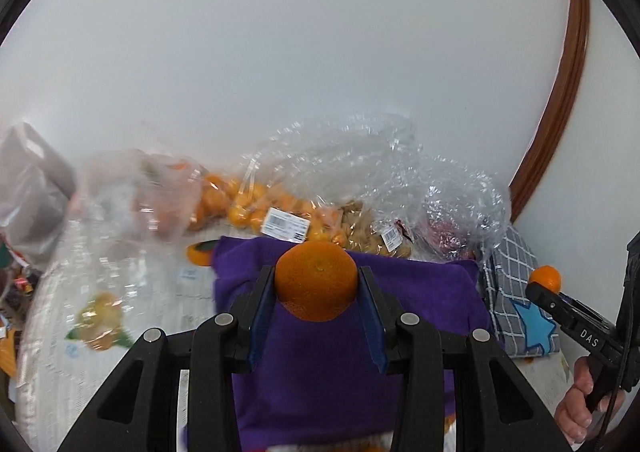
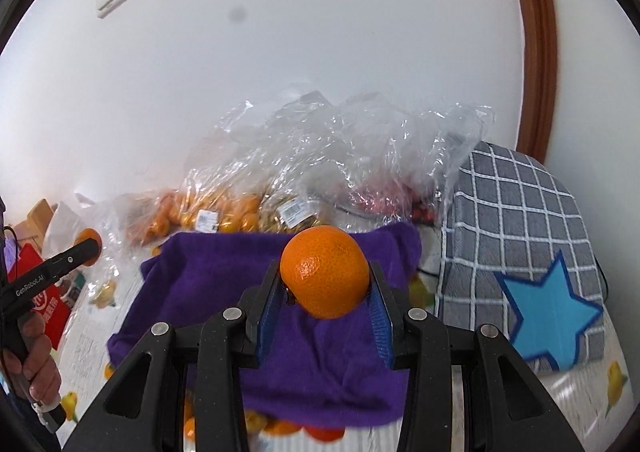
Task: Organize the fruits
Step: 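Lift both held oranges and carry them over the purple towel, then open the right gripper on the towel while the left gripper releases its orange, then pull both grippers back toward the fruit row beside the towel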
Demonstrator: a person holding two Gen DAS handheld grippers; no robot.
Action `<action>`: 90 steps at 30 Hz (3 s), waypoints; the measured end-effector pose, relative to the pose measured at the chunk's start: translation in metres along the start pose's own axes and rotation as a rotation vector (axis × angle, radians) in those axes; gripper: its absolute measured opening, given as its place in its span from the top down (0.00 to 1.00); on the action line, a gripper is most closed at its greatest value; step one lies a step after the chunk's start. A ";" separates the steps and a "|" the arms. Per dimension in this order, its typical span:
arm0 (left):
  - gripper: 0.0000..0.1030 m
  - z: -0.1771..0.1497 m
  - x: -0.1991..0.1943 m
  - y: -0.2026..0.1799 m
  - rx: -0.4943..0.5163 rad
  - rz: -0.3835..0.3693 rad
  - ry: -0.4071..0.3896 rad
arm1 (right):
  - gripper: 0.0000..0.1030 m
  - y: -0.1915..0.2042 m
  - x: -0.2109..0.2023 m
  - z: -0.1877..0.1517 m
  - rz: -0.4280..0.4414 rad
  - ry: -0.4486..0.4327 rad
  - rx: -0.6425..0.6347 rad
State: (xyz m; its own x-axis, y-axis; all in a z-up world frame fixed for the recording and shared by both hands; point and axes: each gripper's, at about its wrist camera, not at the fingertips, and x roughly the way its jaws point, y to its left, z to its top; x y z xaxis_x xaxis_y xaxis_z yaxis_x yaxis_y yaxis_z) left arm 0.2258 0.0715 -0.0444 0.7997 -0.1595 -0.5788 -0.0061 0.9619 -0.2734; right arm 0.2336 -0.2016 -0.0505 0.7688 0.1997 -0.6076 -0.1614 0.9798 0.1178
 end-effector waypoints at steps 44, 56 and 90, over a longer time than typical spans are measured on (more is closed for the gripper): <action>0.55 -0.023 0.098 0.001 -0.025 0.088 0.210 | 0.41 0.011 0.055 -0.030 -0.065 0.056 -0.070; 0.56 -0.023 0.002 -0.013 0.029 0.031 0.089 | 0.41 0.017 -0.047 -0.058 -0.126 0.012 -0.006; 0.53 -0.141 -0.040 0.061 -0.097 0.000 0.151 | 0.47 0.090 -0.010 -0.173 0.082 0.243 -0.093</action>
State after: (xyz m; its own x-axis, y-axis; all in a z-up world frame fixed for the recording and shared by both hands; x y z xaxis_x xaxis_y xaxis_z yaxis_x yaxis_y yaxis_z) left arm 0.1088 0.1052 -0.1468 0.7005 -0.1984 -0.6855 -0.0697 0.9370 -0.3424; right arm 0.1043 -0.1167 -0.1695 0.5813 0.2593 -0.7712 -0.2813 0.9534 0.1086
